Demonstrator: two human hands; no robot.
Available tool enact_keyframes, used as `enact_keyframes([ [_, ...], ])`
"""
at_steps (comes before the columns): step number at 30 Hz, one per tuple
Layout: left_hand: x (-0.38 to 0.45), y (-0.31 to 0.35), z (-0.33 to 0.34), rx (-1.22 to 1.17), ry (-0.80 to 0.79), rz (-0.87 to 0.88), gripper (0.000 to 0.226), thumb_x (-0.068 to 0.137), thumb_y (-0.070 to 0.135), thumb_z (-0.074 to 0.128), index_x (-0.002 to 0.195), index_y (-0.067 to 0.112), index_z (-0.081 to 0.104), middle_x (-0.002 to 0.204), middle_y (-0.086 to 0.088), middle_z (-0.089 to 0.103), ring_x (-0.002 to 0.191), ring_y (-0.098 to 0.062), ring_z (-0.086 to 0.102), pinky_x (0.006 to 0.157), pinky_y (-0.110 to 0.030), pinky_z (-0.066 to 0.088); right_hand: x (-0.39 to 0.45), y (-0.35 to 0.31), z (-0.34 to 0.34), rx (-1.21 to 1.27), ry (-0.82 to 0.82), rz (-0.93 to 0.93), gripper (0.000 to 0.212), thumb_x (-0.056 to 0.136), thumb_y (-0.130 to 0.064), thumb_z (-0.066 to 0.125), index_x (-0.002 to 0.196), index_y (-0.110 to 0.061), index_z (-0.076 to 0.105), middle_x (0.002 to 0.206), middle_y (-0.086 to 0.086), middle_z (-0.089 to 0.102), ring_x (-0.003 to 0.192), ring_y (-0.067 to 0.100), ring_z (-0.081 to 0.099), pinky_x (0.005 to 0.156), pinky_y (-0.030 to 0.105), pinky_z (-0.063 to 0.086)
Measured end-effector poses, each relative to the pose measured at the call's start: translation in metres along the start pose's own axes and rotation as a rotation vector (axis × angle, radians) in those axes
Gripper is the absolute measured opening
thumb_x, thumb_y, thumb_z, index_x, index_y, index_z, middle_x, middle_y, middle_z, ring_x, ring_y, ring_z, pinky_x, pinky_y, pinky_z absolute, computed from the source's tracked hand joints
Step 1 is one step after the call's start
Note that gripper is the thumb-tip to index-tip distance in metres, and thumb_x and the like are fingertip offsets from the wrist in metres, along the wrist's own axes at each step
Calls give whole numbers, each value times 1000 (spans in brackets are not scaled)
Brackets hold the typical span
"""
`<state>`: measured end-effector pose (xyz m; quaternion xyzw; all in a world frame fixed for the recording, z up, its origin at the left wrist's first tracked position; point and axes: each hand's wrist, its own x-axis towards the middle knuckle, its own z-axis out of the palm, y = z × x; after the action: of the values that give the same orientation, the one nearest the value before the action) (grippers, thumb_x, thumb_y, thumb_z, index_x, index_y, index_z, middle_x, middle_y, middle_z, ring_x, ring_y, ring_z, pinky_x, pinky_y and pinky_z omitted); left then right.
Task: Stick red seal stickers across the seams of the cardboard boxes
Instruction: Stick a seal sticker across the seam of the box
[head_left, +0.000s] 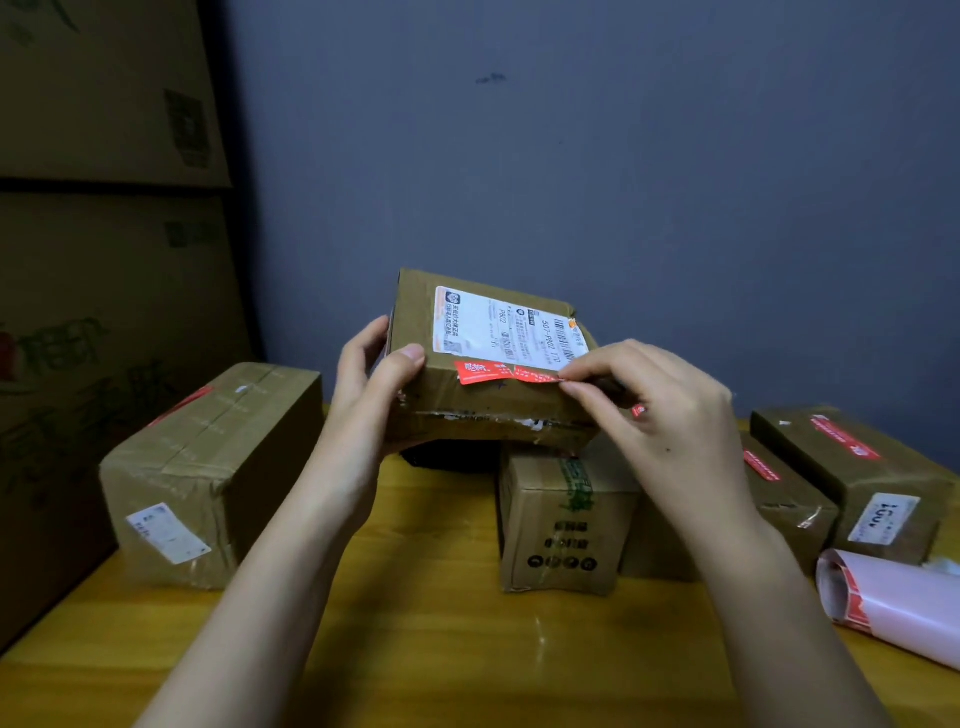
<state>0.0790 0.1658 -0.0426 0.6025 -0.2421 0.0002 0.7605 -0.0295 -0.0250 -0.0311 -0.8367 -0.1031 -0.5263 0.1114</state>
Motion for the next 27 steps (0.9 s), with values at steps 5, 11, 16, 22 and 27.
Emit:
enact_keyframes([
  [5,3,-1,-3,-44,-26,29,78,65,52,63,137,39,38,135,7,54,114,-17,60,67,-28,56,2,1,-6,35,4,56,10,88,-25,69,93,-16,69,92,-7,68,88,8,62,70,31,51],
  [11,-1,-4,1,-52,43,180,88,61,52,71,139,41,31,142,7,45,128,-22,50,103,-48,45,5,-13,5,73,107,418,26,83,-48,61,77,-23,57,81,-12,58,78,7,55,66,23,43],
  [16,-5,-7,8,12,101,299,92,62,50,73,139,43,24,148,10,36,135,-13,39,109,-49,37,10,-27,14,626,59,762,44,88,-56,50,73,-19,69,74,-3,71,70,13,66,71,30,52],
  [22,-7,-6,13,65,71,366,100,63,45,72,146,34,17,152,12,27,136,0,33,114,-42,32,9,-29,23,724,116,837,13,89,-22,65,78,-17,67,72,-4,72,64,6,65,66,23,51],
  [27,-9,-6,16,58,42,373,100,62,44,72,145,38,16,148,18,27,129,11,37,113,-33,34,9,-31,24,721,187,778,16,89,-13,65,75,-20,63,72,-9,68,71,4,65,67,15,50],
])
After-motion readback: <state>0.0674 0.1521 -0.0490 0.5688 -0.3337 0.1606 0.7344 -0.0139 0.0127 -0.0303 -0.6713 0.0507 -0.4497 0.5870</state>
